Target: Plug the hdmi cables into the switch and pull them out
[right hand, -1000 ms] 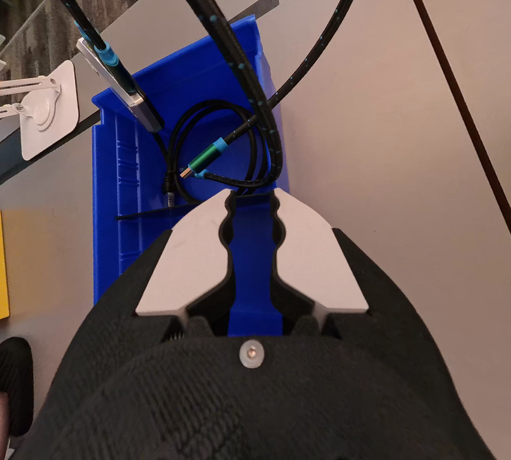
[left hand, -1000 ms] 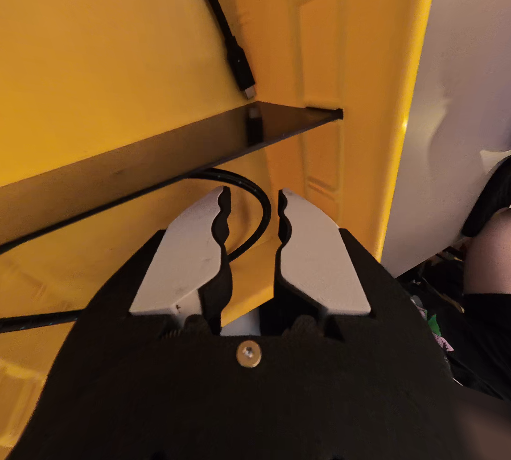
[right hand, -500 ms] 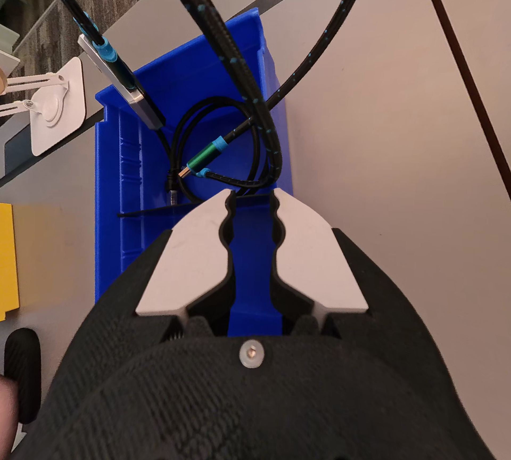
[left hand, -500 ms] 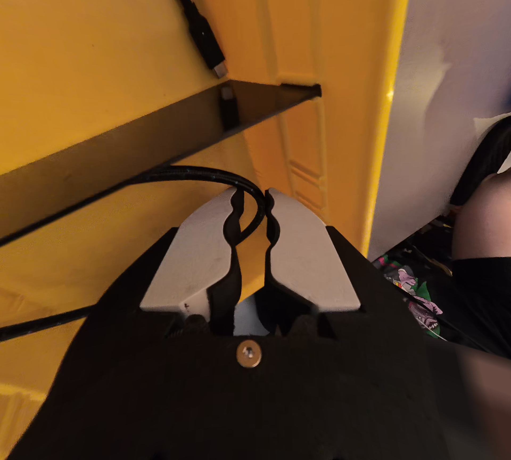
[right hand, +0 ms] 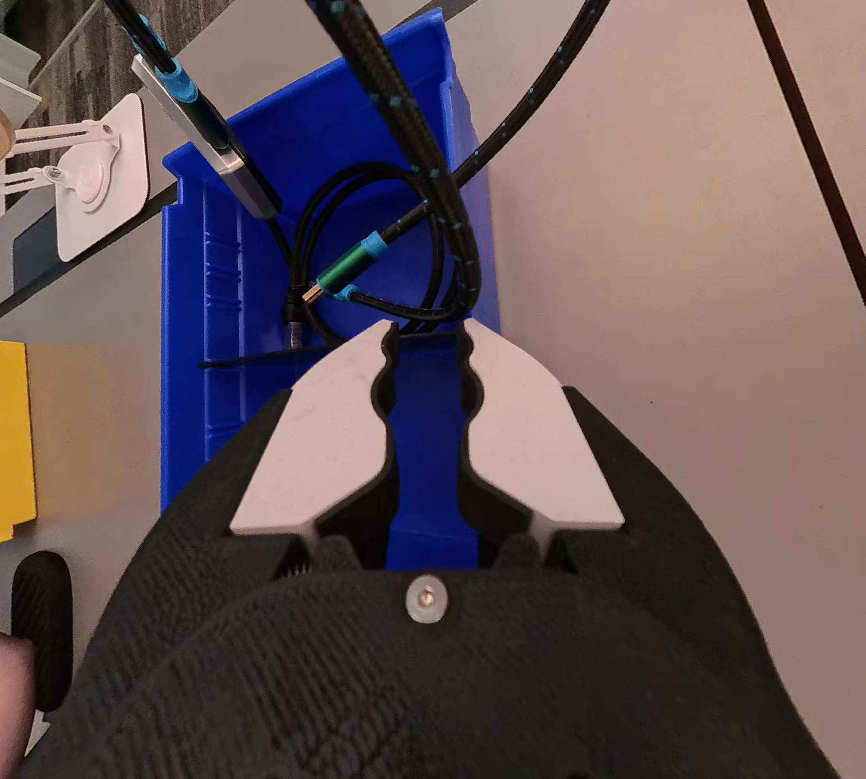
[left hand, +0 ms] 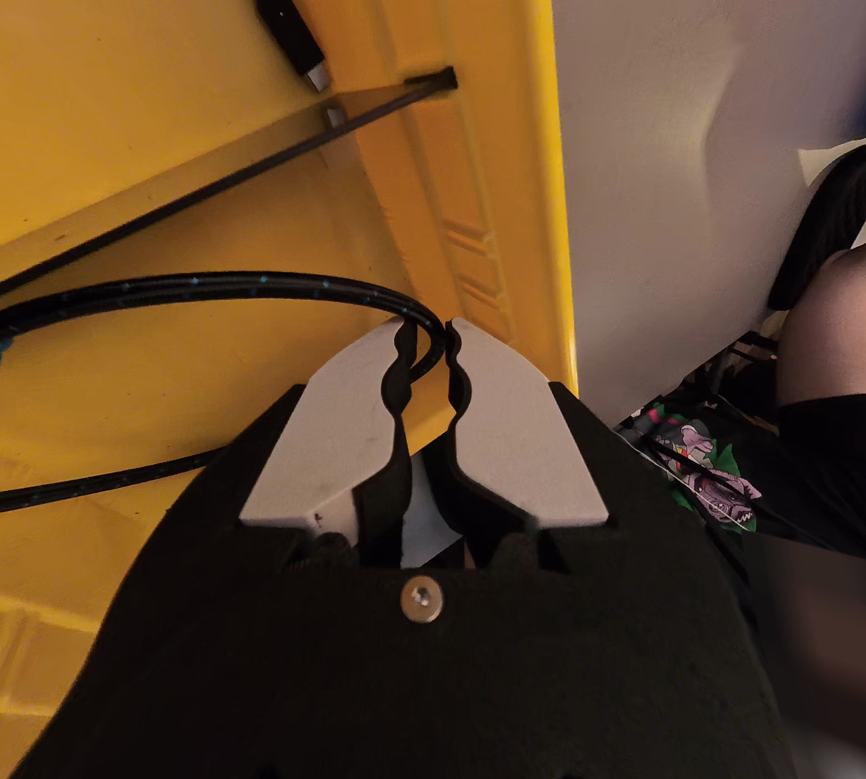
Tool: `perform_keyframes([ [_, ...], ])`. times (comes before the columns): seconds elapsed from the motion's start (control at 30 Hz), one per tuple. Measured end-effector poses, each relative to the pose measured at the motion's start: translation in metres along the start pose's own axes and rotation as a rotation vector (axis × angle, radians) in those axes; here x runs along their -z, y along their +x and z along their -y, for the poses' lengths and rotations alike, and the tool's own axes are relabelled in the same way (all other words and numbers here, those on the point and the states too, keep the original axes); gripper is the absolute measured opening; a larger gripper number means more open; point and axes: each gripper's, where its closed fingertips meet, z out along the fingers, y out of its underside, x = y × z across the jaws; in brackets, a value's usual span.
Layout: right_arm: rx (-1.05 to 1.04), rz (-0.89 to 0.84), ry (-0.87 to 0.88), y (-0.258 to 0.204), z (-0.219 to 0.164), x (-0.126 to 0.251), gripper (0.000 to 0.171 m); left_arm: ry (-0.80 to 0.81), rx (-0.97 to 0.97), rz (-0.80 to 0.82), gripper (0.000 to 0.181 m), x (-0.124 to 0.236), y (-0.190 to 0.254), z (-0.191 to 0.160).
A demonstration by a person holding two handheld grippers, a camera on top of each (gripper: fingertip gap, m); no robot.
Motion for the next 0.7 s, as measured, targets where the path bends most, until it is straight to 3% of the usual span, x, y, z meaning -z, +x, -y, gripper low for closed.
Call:
perform_keyframes([
  [0.2,0.01,-0.004,0.005,-0.002,0.001,0.002,0.026,0.015,-0.024,0.028,0.011,0.011,0.004,-0.003],
  [0.43,0.041,-0.011,0.021,-0.009,0.005,0.005,0.026,0.312,-0.142,0.147,0.01,0.068,0.04,0.008],
  [0.6,0.061,-0.016,0.033,-0.014,0.008,0.008,0.026,0.627,-0.35,0.309,0.011,0.122,0.102,0.025],
  [0.7,0.068,-0.018,0.038,-0.015,0.008,0.008,0.026,0.716,-0.566,0.314,0.007,0.122,0.166,0.031],
])
